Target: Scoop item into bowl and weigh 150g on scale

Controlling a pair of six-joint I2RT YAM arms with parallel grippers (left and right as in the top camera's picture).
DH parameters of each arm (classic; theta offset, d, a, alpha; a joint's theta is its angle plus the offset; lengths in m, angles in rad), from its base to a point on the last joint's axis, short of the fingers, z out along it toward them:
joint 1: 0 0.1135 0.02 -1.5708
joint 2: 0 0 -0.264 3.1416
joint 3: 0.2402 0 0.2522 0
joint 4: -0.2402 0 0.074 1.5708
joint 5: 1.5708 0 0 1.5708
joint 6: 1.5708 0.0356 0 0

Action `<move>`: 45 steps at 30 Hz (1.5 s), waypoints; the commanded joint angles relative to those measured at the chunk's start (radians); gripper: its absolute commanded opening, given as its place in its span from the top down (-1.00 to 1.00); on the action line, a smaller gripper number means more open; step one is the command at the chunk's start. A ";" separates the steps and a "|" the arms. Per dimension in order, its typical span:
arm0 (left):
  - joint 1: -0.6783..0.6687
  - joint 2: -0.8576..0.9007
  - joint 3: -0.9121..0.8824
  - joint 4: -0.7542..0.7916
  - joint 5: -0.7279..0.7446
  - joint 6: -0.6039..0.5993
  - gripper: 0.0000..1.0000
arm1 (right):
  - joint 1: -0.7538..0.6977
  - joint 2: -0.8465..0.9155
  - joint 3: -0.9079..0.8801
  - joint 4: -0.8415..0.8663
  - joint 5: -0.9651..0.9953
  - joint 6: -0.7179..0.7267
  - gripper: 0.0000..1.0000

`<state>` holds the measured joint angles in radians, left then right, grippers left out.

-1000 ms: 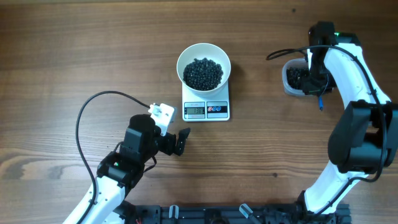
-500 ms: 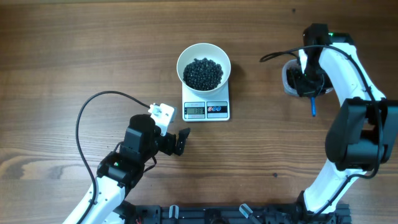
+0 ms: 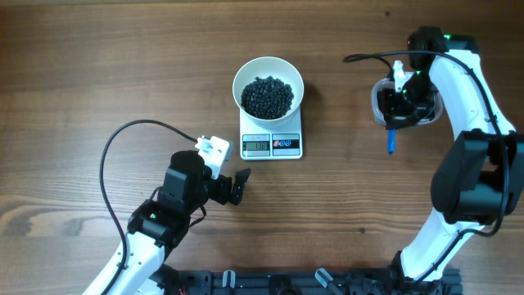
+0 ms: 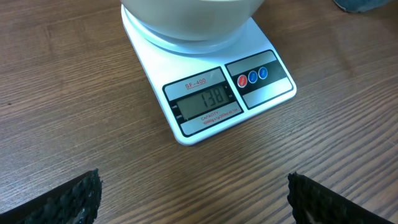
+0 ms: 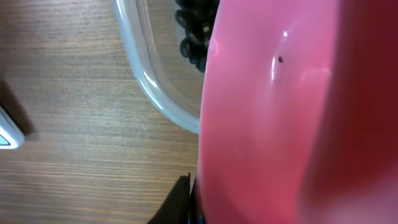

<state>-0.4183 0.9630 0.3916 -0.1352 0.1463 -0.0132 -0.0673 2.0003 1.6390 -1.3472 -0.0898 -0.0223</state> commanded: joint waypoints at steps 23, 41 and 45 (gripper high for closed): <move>0.004 -0.007 -0.003 -0.001 -0.006 -0.010 -1.00 | 0.080 -0.341 -0.027 -0.039 -0.224 0.660 -0.18; 0.004 -0.007 -0.003 -0.001 -0.006 -0.011 -1.00 | -0.191 -0.674 -0.906 0.862 -0.500 0.750 -0.17; 0.004 -0.007 -0.004 -0.001 -0.006 -0.010 -1.00 | -0.191 -0.518 -0.906 1.061 -0.521 0.736 -0.17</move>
<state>-0.4183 0.9615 0.3916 -0.1368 0.1459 -0.0135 -0.2535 1.4231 0.7296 -0.3618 -0.5922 0.7326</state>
